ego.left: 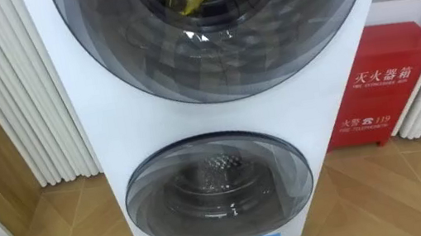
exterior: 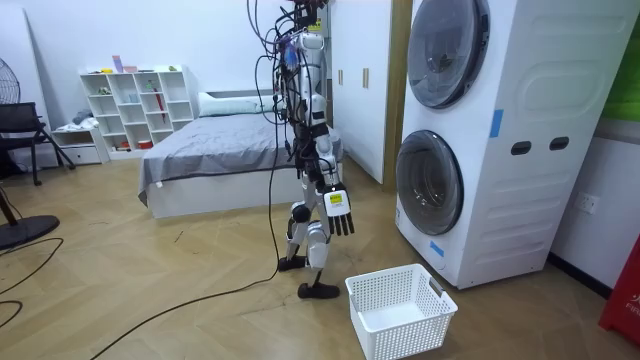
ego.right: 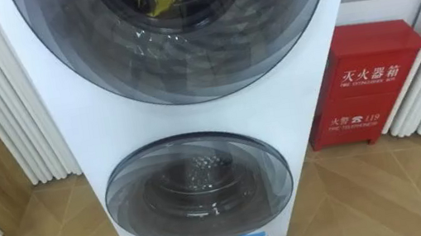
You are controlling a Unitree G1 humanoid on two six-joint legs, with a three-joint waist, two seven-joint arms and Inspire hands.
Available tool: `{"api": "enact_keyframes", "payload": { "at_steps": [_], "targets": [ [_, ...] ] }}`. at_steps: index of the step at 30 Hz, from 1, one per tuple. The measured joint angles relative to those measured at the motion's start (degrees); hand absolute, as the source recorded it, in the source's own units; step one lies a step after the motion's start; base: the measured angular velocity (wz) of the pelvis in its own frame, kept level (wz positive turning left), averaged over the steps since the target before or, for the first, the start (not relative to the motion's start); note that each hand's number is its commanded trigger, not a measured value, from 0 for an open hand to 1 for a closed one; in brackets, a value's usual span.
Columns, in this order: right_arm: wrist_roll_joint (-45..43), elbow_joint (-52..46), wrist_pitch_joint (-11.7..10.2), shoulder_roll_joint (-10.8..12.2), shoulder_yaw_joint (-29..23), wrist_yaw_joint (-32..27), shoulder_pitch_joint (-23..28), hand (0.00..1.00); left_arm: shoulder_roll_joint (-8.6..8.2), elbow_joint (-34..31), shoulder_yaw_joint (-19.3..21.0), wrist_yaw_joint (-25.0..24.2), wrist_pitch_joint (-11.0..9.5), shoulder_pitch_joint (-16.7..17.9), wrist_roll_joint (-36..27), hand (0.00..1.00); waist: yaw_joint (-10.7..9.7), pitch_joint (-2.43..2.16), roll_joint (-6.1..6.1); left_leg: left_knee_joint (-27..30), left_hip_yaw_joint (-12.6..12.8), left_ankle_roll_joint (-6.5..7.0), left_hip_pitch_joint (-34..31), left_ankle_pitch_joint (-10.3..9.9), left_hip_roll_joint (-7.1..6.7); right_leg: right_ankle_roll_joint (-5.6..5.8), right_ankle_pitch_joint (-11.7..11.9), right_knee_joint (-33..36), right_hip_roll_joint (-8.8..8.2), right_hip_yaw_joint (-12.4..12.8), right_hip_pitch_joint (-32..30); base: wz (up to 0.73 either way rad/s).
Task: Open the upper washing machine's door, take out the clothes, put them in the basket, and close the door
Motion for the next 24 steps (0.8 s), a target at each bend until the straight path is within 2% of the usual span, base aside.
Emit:
{"api": "enact_keyframes", "payload": {
  "at_steps": [3, 4, 6, 24],
  "targets": [
    [0.07, 0.0, 0.05, 0.04, 0.0, 0.02, 0.01, 0.0, 0.02, -0.01, -0.02, -0.03, 0.19, 0.18, -0.01, 0.0, -0.02, 0.06, -0.15, 0.0, -0.03, 0.0, 0.02, 0.0, 0.0, 0.0, 0.01, 0.03, 0.0, 0.0, 0.0, 0.0],
    [0.03, 0.0, 0.08, 0.05, 0.0, 0.02, 0.0, 0.0, 0.02, -0.02, 0.02, -0.04, 0.45, 0.18, 0.01, 0.0, -0.02, -0.1, 0.06, 0.01, -0.03, 0.0, 0.02, 0.0, -0.01, 0.0, 0.01, 0.03, 0.0, 0.0, 0.0, 0.0],
    [0.04, 0.0, 0.1, 0.06, 0.0, 0.09, 0.0, 0.0, 0.01, -0.02, -0.01, -0.09, 0.81, 0.19, 0.0, 0.0, -0.02, -0.1, 0.01, 0.02, -0.03, 0.0, 0.06, 0.0, 0.0, 0.0, 0.01, 0.01, 0.01, 0.01, 0.04, 0.0],
    [1.65, -0.57, 0.65, 0.26, 0.0, -0.94, -0.22, 0.0, 0.02, -0.09, -1.11, -0.76, 1.27, -0.22, -0.08, 0.0, -0.16, -0.19, 0.14, 0.11, -0.07, 0.0, 0.35, 0.0, -0.02, 0.02, -0.02, -0.09, -0.04, -0.22, 0.53, 0.0]
  ]
}}
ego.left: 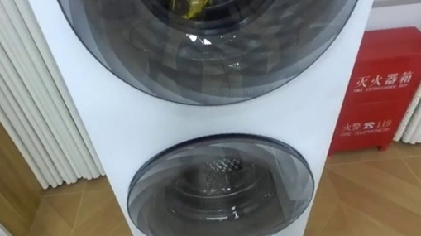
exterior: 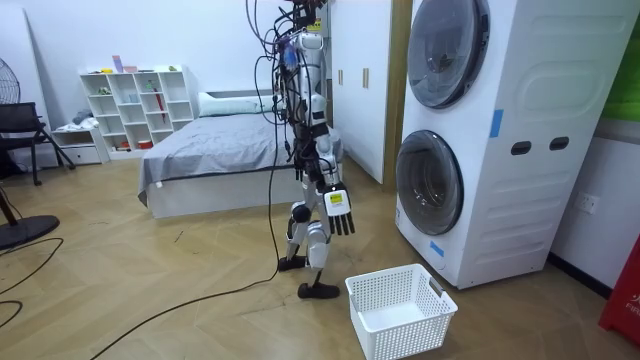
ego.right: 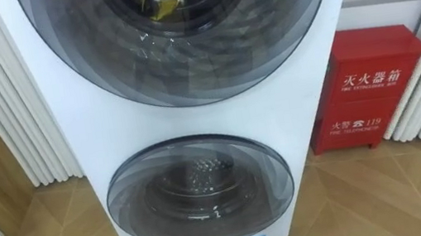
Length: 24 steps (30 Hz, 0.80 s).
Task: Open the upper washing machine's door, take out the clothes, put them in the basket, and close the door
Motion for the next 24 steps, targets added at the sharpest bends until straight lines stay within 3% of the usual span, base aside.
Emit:
{"api": "enact_keyframes", "payload": {
  "at_steps": [4, 6, 10, 12, 17, 24],
  "targets": [
    [0.06, -10.15, 1.04, -0.13, -1.81, -0.98, -0.53, 0.0, 0.02, -0.05, 0.64, -0.02, -0.29, -1.58, -0.46, 0.0, -0.16, 0.05, -0.28, 0.46, 0.04, 0.0, -0.04, 0.0, -0.06, -0.02, 0.01, 0.38, -0.1, 0.26, -0.15, -0.04],
    [0.61, -20.05, 0.7, -0.21, -2.56, -2.23, -1.93, 0.0, 0.32, -0.05, 1.27, -0.02, -1.23, -2.75, -0.52, 0.0, -0.23, 0.35, -0.7, 0.56, 0.04, 0.0, -0.03, 0.0, -0.04, -0.06, 0.03, 0.61, -0.07, 0.24, -0.21, 0.0],
    [-0.13, -39.86, 0.58, -0.96, -4.49, -3.83, -4.07, 0.0, 0.69, -1.26, 2.04, -0.02, -3.05, -2.83, -0.49, 0.0, -0.01, 0.18, -0.87, 0.55, 0.06, 0.0, -0.09, 0.01, -0.04, -0.1, 0.03, 1.08, -0.01, 0.53, -0.69, -0.02],
    [-1.31, -44.33, -0.56, -1.48, -5.32, -4.27, -6.09, 0.0, 1.06, -1.31, 2.43, -0.01, -3.08, -2.51, -0.46, 0.0, -0.15, 0.05, -1.44, 0.56, 0.08, -0.01, -0.12, 0.01, -0.02, -0.13, 0.05, 1.12, 0.0, 0.54, -0.78, -0.03],
    [-0.23, -53.38, -0.75, -3.83, -8.42, -5.05, -7.69, 0.0, 1.37, -1.38, 2.89, 0.11, -3.08, -1.33, 0.17, 0.0, 0.01, -0.43, -2.43, 0.38, 0.15, -0.01, -0.26, 0.01, 0.06, -0.13, 0.05, 1.19, -0.05, 0.18, -0.85, 0.01],
    [0.49, -61.12, -0.54, -5.8, -11.65, -6.84, -13.7, 0.0, 1.83, -2.5, 3.06, -0.4, -2.83, -0.12, 2.92, 0.0, -1.0, -0.4, -1.81, 0.4, 0.12, 0.0, -0.52, 0.01, 0.11, -0.12, 0.06, 1.24, -0.03, 0.06, -1.05, 0.0]
  ]
}}
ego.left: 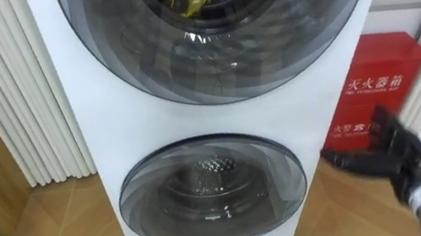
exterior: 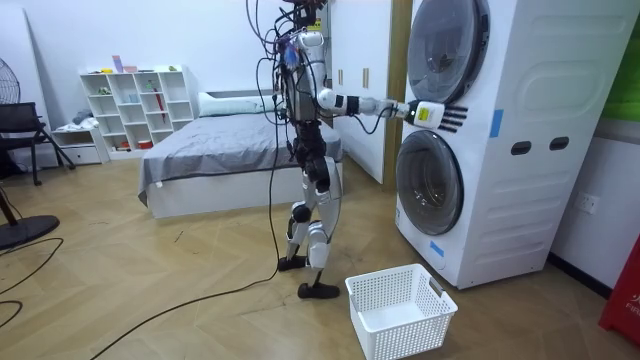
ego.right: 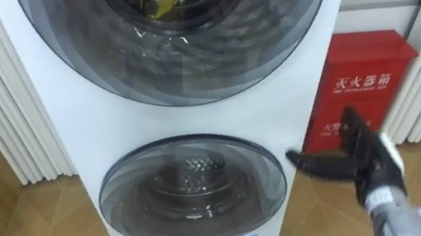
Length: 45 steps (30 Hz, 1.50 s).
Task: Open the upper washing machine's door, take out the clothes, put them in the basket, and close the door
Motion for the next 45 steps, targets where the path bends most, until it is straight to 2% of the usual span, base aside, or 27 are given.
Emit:
{"api": "enact_keyframes", "payload": {
  "at_steps": [3, 8, 13, 17, 20, 24, 27, 35, 38, 42, 45],
  "targets": [
    [2.11, -3.09, 0.01, -1.87, -0.09, -0.89, -2.71, 0.0, 0.48, -0.47, 0.4, 0.01, 0.22, 0.88, 0.49, 0.0, -0.06, -0.13, -0.21, 0.0, 0.0, 0.0, 0.14, 0.0, 0.11, -0.05, 0.03, 0.02, 0.09, 0.04, 0.09, 0.0],
    [2.3, -5.1, 0.01, -2.84, 0.38, -2.32, -7.13, 0.0, 0.67, 0.02, 0.32, -0.02, 0.41, 1.17, 1.32, 0.0, 0.72, -0.21, -1.28, 0.0, -0.07, 0.0, 0.24, 0.0, 0.07, -0.1, 0.06, 0.19, 0.04, 0.08, 0.09, 0.0],
    [1.94, -6.37, 0.11, -3.95, 0.46, -2.9, -10.05, 0.0, 0.66, -0.23, 0.39, -0.46, 1.74, 1.17, 1.72, 0.0, 1.37, -0.67, -2.11, 0.01, -0.31, 0.0, 0.04, 0.0, 0.05, -0.14, 0.08, 0.15, -0.03, -0.18, 0.07, 0.04],
    [1.53, -6.36, 0.13, -4.65, 0.49, -4.15, -13.99, 0.0, 0.75, -0.39, 0.39, -1.45, 2.29, 1.18, 1.72, 0.0, 1.42, -0.42, -1.78, 0.01, -0.33, 0.0, -0.01, 0.0, 0.05, -0.22, 0.18, 0.17, -0.04, -0.31, 0.09, 0.01],
    [1.47, -6.34, 0.13, -6.03, 0.52, -4.4, -14.32, 0.0, 0.9, -0.83, 0.38, -1.46, 2.27, 1.23, 1.69, 0.0, 1.43, -0.18, -1.99, 0.22, -0.44, 0.0, -0.44, 0.0, 0.07, -0.22, 0.18, 0.17, -0.08, -0.56, -0.09, 0.03],
    [1.24, -6.31, 0.13, -6.23, 0.51, -4.55, -14.33, 0.0, 0.97, -1.01, 0.37, -1.49, 2.2, 0.99, 1.7, 0.0, 1.43, 0.01, -2.63, 0.39, -0.44, 0.0, -1.34, 0.0, 0.06, -0.31, 0.24, 0.18, -0.05, -0.4, -1.02, -0.01],
    [1.29, -6.33, 0.13, -6.27, 0.52, -4.56, -14.35, 0.0, 1.0, -0.98, 0.3, -1.69, 2.17, 0.98, 1.7, 0.0, 1.57, -0.15, -3.09, 0.4, -0.44, 0.0, -1.91, 0.0, 0.07, -0.33, 0.26, 0.22, -0.02, -0.31, -1.62, 0.0],
    [2.56, -6.32, 0.13, -6.44, 0.49, -5.33, -15.49, 0.0, 1.01, -0.98, 0.33, -2.25, 2.16, 0.32, 1.96, 0.0, 2.62, -0.17, -3.19, 0.41, -1.09, 0.0, -2.23, 0.0, 0.12, -0.34, 0.27, 0.14, -0.02, -0.9, -1.84, 0.0],
    [3.31, -6.18, 0.54, -8.11, 0.64, -5.42, -17.3, 0.0, 1.03, -1.58, 0.35, -2.22, 2.16, 0.17, 2.27, 0.0, 2.64, -0.2, -3.32, 0.34, -1.32, 0.0, -2.69, 0.01, 0.14, -0.35, 0.28, 0.24, -0.02, -1.15, -2.64, 0.0],
    [4.19, -5.67, 1.65, -11.47, 1.57, -5.71, -19.25, 0.0, 1.3, -2.96, 0.41, -2.14, 2.26, 0.44, 2.41, 0.0, 2.85, -0.15, -3.81, 0.27, -1.53, 0.0, -2.67, 0.01, 0.25, -0.35, 0.28, 0.31, 0.05, -1.19, -2.48, 0.0],
    [3.98, -2.95, 1.67, -11.96, 1.85, -5.26, -20.72, 0.0, 1.85, -3.56, 0.4, -2.16, 2.21, 0.49, 3.97, 0.0, 2.88, -0.16, -4.67, 0.17, -1.6, 0.0, -2.44, 0.01, 0.3, -0.35, 0.28, 0.11, 0.1, -1.35, -2.08, 0.0]
  ]
}}
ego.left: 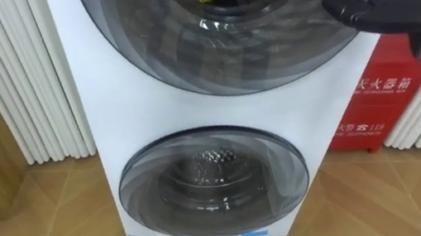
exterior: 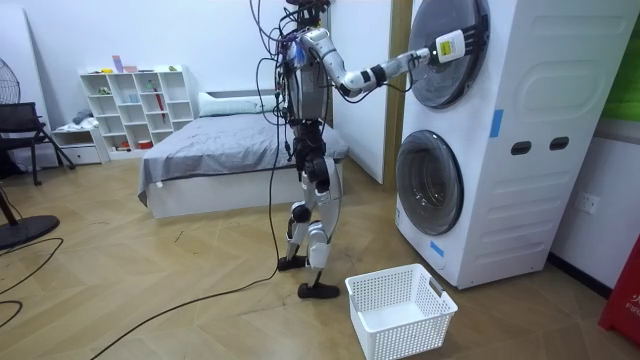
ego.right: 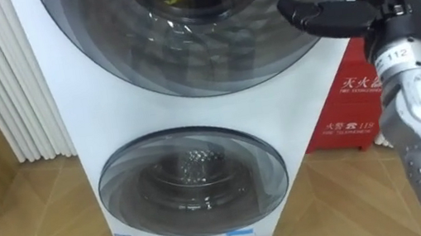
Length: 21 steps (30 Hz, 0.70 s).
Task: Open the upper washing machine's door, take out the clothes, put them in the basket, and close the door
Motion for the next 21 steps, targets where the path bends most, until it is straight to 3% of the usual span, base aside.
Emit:
{"api": "enact_keyframes", "payload": {
  "at_steps": [5, 11, 16, 21],
  "targets": [
    [-0.57, 2.81, 0.01, -0.29, 0.27, -0.1, -0.94, 0.0, 0.99, -0.29, 0.0, -0.37, 0.09, 0.52, 1.79, 0.0, 0.47, 0.07, -0.5, -0.06, -0.05, 0.0, 0.63, 0.0, -0.04, 0.0, 0.0, -0.19, -0.03, -0.18, 0.69, 0.01],
    [-1.26, 6.84, -0.3, -0.3, 0.36, 0.86, -2.77, 0.0, 1.27, -0.28, 0.01, -0.62, 0.6, 0.74, 1.93, 0.0, 0.77, 0.61, 0.27, 0.14, -0.41, 0.0, 0.39, 0.0, -0.08, -0.1, 0.06, -0.17, -0.16, -0.54, 0.75, 0.04],
    [-1.22, 8.92, -0.97, -0.49, 0.31, 1.15, -3.64, 0.0, 1.28, -0.49, 0.01, -0.62, 0.75, 0.69, 1.94, 0.0, 0.16, 0.48, 0.55, 1.1, -1.55, 0.0, -1.12, 0.0, -0.25, -0.21, 0.13, -0.02, -0.61, -2.0, 0.34, 0.18],
    [-0.75, 9.9, -0.94, -0.5, 0.54, 1.45, -3.64, 0.0, 1.23, -0.49, 0.03, -0.51, 1.53, 0.35, 1.95, 0.0, 1.09, -0.09, 1.57, 1.19, -1.39, 0.0, -1.11, 0.0, -0.34, -0.25, 0.15, 0.59, -0.76, -1.97, -0.04, -0.02]
  ]
}}
